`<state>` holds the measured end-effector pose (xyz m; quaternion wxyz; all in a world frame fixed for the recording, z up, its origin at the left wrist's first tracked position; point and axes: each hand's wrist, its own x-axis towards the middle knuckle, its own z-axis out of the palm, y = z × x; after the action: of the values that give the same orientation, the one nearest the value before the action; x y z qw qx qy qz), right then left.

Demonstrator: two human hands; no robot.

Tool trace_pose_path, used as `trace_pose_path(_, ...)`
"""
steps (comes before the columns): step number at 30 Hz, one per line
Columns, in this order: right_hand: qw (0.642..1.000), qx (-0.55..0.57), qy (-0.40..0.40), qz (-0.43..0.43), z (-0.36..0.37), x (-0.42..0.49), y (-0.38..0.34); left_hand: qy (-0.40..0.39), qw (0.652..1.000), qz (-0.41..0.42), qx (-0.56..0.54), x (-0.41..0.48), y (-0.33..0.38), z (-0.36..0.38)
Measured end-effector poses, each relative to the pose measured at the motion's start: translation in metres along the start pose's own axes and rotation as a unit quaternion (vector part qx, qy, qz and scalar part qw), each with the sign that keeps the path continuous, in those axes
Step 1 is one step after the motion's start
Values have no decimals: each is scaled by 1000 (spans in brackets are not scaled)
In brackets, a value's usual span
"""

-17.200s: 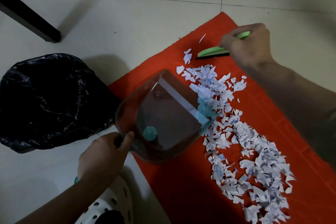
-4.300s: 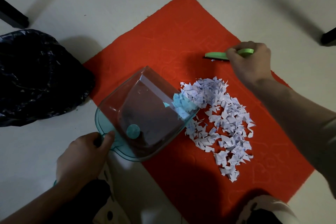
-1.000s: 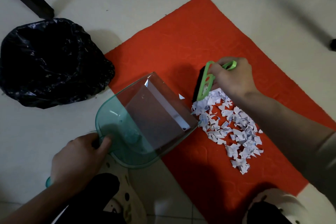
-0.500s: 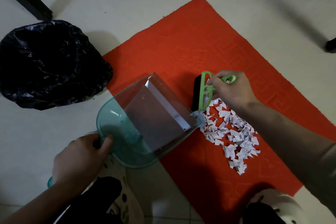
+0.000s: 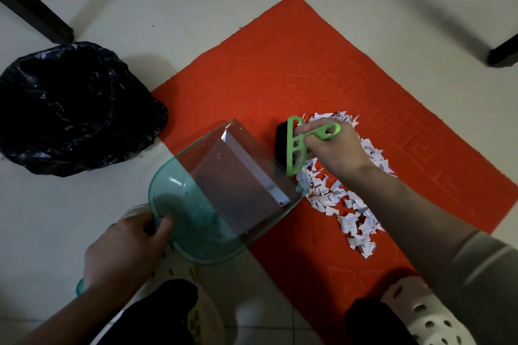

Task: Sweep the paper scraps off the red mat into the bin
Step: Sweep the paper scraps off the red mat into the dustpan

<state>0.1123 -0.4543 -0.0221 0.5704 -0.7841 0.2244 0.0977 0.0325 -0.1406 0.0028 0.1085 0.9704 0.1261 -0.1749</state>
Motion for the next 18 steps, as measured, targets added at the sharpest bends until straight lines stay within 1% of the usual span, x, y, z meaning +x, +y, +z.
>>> trace_pose_path(5, 997, -64, 36, -33, -23, -9, 3, -1, 1000, 2, 4, 2, 1, 4)
trace_pose_path(7, 996, -62, 44, -41, -31, -13, 3, 3, 1000, 5, 5, 3, 3, 6)
trace_pose_path(9, 997, -36, 40, -48, -36, -19, 3, 10, 1000, 5, 4, 3, 5, 7)
trace_pose_path(11, 998, -35, 14, -50, -39, -23, 5, 18, 1000, 3, 0, 3, 8, 8)
trace_pose_path(16, 993, -81, -75, -45, -37, -29, 15, 15, 1000, -3, -5, 3, 7, 9)
trace_pose_path(18, 989, -111, -85, -44, -38, -29, 19, 12, 1000, -2, -5, 2, 7, 10)
